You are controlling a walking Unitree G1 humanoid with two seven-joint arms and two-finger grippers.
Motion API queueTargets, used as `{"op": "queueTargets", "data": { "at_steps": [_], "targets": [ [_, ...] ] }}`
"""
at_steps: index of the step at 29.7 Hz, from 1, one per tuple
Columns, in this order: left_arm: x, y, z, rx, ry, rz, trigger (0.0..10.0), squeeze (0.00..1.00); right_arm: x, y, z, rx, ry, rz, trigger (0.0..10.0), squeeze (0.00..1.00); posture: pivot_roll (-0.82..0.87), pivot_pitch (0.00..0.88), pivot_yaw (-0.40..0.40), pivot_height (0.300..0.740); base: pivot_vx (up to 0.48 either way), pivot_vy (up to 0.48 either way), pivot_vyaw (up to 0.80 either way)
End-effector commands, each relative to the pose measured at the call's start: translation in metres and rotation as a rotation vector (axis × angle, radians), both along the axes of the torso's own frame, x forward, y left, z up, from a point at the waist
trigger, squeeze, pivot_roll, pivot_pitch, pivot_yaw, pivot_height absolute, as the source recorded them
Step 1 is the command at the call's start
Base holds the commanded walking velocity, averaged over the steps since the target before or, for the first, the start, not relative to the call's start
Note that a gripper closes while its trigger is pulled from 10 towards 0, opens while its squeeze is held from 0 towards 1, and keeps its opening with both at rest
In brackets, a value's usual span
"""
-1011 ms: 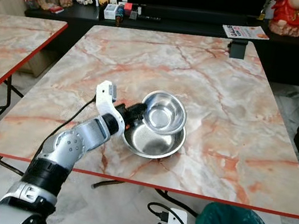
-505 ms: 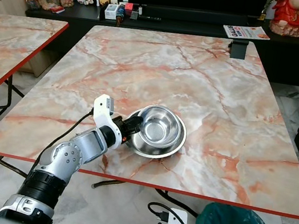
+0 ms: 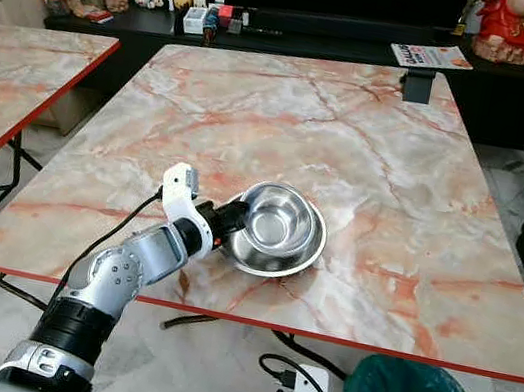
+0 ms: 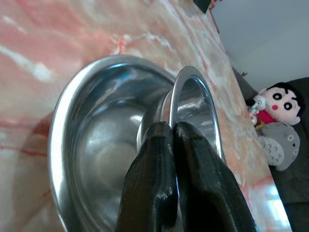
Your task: Setting the table
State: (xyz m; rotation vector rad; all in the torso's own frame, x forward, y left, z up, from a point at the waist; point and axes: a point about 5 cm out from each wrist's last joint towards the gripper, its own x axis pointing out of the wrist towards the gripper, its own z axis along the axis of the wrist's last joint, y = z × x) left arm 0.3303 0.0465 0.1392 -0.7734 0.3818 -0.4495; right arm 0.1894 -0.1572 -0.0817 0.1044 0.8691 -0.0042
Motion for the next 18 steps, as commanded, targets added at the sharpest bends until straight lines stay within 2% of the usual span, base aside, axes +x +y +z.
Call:
{"op": "queueTargets", "data": {
  "at_steps": [1,12,13,14,15,16,18],
  "targets": [
    [-0.0040,-0.0060,-0.0006,0.005,0.007,-0.002,10.0,0.00,0.0007,0.0029,0.0001,0.010,0.001,-0.004,10.0,0.00,-0.03,0.017,0.127,0.740,0.000,0.000,0.00],
    [-0.0046,-0.0040,-0.0060,0.033,0.032,0.009,10.0,0.00,0.0006,0.0034,0.0001,0.011,0.001,-0.005,10.0,0.00,-0.03,0.018,0.128,0.740,0.000,0.000,0.00],
    [-0.0043,-0.0035,-0.0062,0.034,0.033,0.014,10.0,0.09,0.0005,0.0034,0.0001,0.011,0.001,-0.005,10.0,0.00,-0.03,0.018,0.128,0.740,0.000,0.000,0.00],
    [-0.0039,-0.0030,-0.0063,0.035,0.035,0.019,10.0,0.64,0.0005,0.0034,0.0000,0.011,0.001,-0.005,10.0,0.00,-0.03,0.018,0.128,0.740,0.000,0.000,0.00],
    [-0.0037,-0.0027,-0.0064,0.036,0.035,0.023,10.0,0.85,0.0004,0.0033,0.0000,0.011,0.001,-0.005,10.0,0.00,-0.03,0.018,0.127,0.740,0.000,0.000,0.00],
    [-0.0035,-0.0024,-0.0065,0.038,0.036,0.026,10.0,1.00,0.0004,0.0033,0.0000,0.011,0.001,-0.004,10.0,0.00,-0.03,0.018,0.127,0.740,0.000,0.000,0.00],
    [-0.0031,-0.0021,-0.0068,0.041,0.037,0.030,10.0,1.00,0.0004,0.0033,0.0000,0.011,0.001,-0.004,10.0,0.00,-0.03,0.018,0.127,0.740,0.000,0.000,0.00]
  ]
}}
